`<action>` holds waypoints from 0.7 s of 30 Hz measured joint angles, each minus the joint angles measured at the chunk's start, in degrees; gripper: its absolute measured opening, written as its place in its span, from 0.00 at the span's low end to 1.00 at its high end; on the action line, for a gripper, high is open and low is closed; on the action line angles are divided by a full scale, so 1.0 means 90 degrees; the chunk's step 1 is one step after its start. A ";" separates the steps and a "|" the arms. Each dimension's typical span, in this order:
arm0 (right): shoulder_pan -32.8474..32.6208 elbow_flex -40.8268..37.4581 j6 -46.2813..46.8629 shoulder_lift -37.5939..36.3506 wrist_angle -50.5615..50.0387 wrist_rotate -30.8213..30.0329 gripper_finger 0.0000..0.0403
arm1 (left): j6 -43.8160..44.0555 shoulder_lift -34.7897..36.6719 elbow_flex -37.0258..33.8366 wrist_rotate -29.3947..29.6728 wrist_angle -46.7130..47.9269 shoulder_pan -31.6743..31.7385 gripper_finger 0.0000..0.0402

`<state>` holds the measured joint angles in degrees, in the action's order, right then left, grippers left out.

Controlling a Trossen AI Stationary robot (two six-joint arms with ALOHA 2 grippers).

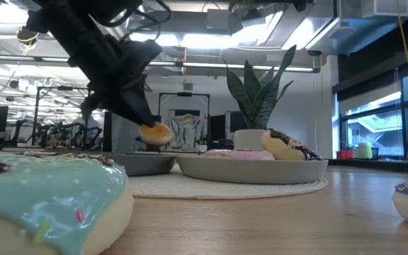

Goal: Pick & Place donuts
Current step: Put the small black doughnut on the dark gray plate

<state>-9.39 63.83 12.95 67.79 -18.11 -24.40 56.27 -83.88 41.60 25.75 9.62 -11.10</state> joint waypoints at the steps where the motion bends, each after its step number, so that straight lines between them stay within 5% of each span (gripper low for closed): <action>1: 0.0000 0.0000 0.0000 0.0000 -0.0031 0.0002 0.49 | -0.0555 0.0041 0.0000 0.0192 0.0021 -0.0026 0.03; 11: 0.0000 0.0000 0.0004 -0.0002 -0.0081 0.0002 0.49 | -0.5700 0.0117 0.0000 0.0538 0.0084 -0.0232 0.02; 21: 0.0000 0.0000 0.0004 -0.0002 -0.0113 0.0000 0.49 | -0.7052 0.0086 0.0000 0.1441 0.0418 -0.0303 0.02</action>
<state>-9.39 63.83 12.99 67.77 -19.13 -24.40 -7.20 -83.11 41.60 38.72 13.39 -13.83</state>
